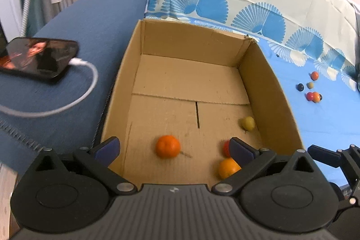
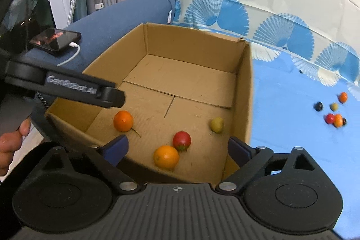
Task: Organize fruits
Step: 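Open the left tool while the right tool opens, dropping both tangerines in the box, then lift both open tools back above the box, then move both tools toward the remaining fruits on the bed, then grasp the dark plum with the left tool, then carry the dark plum over the box and lower it inside, then open the left tool, dropping the dark plum in the box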
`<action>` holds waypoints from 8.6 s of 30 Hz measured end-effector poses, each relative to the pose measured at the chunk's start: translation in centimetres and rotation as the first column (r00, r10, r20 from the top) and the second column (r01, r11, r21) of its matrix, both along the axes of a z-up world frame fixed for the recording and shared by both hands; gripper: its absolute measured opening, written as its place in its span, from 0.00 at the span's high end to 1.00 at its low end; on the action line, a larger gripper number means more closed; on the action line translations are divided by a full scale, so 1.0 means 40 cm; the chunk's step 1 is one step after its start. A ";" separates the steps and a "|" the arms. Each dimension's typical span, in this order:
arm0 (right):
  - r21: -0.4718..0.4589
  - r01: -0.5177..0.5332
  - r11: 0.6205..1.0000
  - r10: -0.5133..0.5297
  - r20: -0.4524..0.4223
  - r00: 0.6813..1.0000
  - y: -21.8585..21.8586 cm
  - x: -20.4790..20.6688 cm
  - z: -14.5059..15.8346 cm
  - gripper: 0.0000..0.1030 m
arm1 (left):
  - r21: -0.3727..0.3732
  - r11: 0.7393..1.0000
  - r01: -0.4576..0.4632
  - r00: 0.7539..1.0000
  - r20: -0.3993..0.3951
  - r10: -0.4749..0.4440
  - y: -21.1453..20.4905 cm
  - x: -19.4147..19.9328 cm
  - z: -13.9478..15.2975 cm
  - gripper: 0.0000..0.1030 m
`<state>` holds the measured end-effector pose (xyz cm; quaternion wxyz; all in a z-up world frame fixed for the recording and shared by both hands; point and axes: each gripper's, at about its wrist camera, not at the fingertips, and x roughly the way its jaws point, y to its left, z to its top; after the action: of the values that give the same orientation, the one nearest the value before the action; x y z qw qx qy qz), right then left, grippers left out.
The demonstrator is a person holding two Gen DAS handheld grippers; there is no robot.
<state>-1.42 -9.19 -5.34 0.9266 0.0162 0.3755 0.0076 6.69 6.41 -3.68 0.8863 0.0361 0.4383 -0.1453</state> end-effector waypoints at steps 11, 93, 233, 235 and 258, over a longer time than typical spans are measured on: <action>0.051 0.042 0.998 -0.046 0.094 0.994 0.018 -0.147 0.106 0.01 | 0.020 0.999 -0.033 0.998 0.052 0.032 0.055 -0.170 0.098 0.00; 0.139 0.163 0.977 -0.190 0.208 0.959 -0.100 -0.263 0.150 0.01 | 0.040 0.998 0.056 0.989 0.133 -0.061 -0.086 -0.231 0.192 0.00; -0.032 -0.094 0.995 0.093 -0.033 0.995 -0.027 0.153 -0.091 0.75 | 0.060 0.998 0.003 0.982 -0.187 0.009 -0.062 0.187 -0.121 0.76; -0.041 -0.101 0.994 0.100 -0.036 0.994 -0.024 0.156 -0.094 0.75 | 0.059 0.998 0.004 0.982 -0.190 0.007 -0.061 0.190 -0.127 0.76; -0.085 -0.051 0.995 0.057 0.068 0.996 -0.029 -0.040 0.059 0.04 | 0.019 1.000 0.024 0.999 -0.027 -0.023 -0.013 -0.008 0.043 0.00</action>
<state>-3.04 -10.37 -2.98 0.9387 -0.0327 0.3428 0.0176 6.38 5.89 -1.97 0.8782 0.0478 0.4509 -0.1520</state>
